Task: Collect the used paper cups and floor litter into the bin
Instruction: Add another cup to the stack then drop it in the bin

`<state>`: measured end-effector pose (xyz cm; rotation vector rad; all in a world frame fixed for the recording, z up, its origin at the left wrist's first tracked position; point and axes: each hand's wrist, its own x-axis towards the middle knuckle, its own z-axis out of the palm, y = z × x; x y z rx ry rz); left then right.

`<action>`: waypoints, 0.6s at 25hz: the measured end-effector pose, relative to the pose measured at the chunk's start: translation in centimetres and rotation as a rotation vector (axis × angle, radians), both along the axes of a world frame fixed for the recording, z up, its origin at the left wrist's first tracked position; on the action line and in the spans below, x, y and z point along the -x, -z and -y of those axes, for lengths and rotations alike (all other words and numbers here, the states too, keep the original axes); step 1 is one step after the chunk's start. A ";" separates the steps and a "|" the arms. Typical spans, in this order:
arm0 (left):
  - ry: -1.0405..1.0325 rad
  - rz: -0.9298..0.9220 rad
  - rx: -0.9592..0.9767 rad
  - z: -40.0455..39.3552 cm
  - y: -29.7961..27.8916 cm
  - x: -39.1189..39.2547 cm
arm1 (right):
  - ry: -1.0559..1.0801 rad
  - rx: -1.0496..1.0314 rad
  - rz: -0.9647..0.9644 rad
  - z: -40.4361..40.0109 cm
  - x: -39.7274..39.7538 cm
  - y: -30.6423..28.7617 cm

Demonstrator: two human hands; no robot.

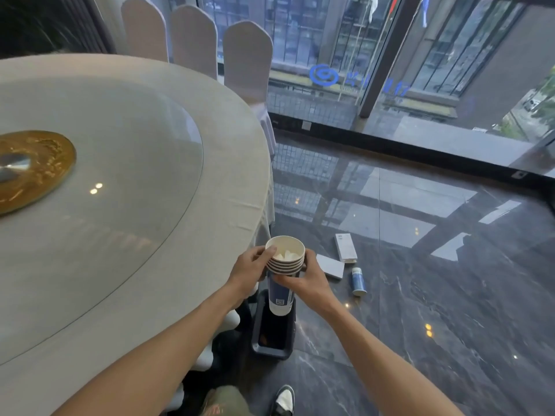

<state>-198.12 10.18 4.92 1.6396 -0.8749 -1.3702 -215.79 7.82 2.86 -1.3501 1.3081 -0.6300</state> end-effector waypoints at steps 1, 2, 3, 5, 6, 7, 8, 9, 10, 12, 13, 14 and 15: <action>-0.022 -0.003 -0.018 -0.1 0.5 0.4 | -0.010 -0.006 -0.010 0.0 0.4 0.3; -0.032 -0.002 -0.031 -0.2 1.2 0.8 | -0.020 -0.012 -0.021 0.0 0.7 0.7; -0.038 -0.001 -0.047 -0.3 2.0 1.2 | -0.028 -0.024 -0.028 0.1 0.9 1.3; -0.041 -0.002 -0.072 -0.5 3.7 1.8 | -0.036 -0.055 -0.053 0.2 1.1 2.6; -0.041 -0.005 -0.088 -0.6 4.7 2.1 | -0.047 -0.085 -0.071 0.2 1.2 3.3; -0.038 -0.011 -0.107 -0.5 6.0 2.2 | -0.059 -0.121 -0.092 0.2 1.2 4.0; -0.022 -0.013 -0.122 -0.4 7.3 2.3 | -0.068 -0.158 -0.116 0.4 1.2 4.8; 0.003 -0.005 -0.146 -0.2 8.8 2.4 | -0.067 -0.206 -0.143 0.7 1.1 5.9; 0.026 0.007 -0.170 0.0 10.3 2.4 | -0.065 -0.255 -0.161 1.1 1.1 6.9; 0.045 0.025 -0.218 0.2 13.4 2.3 | -0.074 -0.365 -0.140 1.5 1.0 9.2; 0.061 0.037 -0.244 0.4 15.2 2.3 | -0.066 -0.426 -0.110 1.9 0.9 10.8; 0.079 0.043 -0.273 0.9 17.2 2.3 | -0.046 -0.491 -0.080 2.5 0.7 12.7; 0.079 0.037 -0.312 1.1 19.0 2.2 | -0.020 -0.547 -0.062 2.9 0.6 14.3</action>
